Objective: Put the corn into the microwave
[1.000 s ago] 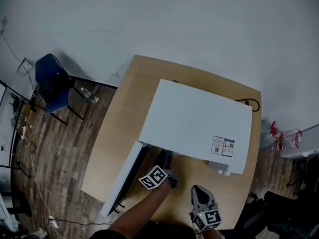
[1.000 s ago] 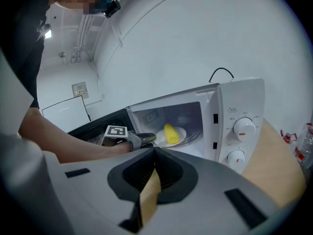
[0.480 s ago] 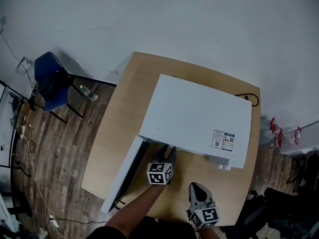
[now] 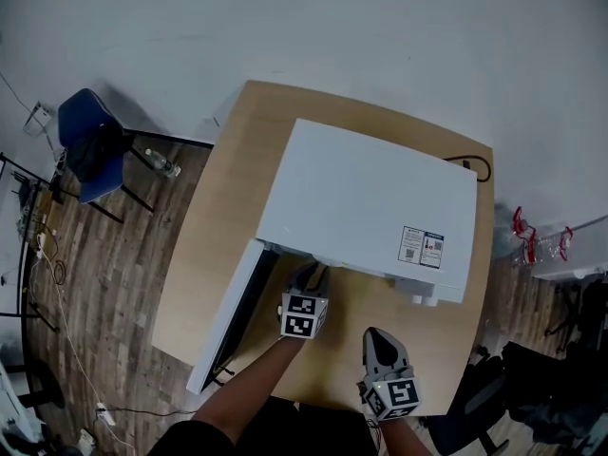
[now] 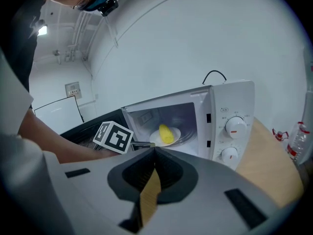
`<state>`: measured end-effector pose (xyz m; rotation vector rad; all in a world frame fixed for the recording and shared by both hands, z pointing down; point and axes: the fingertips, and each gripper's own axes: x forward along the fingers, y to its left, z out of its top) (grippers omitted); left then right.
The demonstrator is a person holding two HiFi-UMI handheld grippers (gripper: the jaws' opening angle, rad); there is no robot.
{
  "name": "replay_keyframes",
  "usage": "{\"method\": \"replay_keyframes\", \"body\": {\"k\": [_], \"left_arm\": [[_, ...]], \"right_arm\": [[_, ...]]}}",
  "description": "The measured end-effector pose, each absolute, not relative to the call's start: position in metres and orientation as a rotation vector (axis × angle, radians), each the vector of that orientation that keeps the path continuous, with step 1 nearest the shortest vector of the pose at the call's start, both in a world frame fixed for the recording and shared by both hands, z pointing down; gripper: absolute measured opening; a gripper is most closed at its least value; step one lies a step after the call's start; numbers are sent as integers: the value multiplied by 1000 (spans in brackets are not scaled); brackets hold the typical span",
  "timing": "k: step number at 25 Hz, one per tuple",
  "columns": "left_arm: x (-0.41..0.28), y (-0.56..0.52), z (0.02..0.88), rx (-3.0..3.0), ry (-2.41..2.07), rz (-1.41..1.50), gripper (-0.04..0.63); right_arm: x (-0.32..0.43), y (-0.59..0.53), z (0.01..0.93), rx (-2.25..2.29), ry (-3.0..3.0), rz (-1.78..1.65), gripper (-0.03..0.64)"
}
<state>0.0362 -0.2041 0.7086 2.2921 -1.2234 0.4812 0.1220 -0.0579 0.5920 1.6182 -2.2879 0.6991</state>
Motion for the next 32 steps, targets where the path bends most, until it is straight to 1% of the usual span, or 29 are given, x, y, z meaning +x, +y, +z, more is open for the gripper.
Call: {"method": "replay_keyframes", "body": {"k": [18, 32], "left_arm": [[44, -226, 711, 2302, -1228, 517, 92], [54, -240, 710, 2271, -1234, 480, 92]], "right_arm": [[130, -60, 598, 1624, -2268, 723, 60], [132, -74, 598, 1635, -2275, 730, 60]]}}
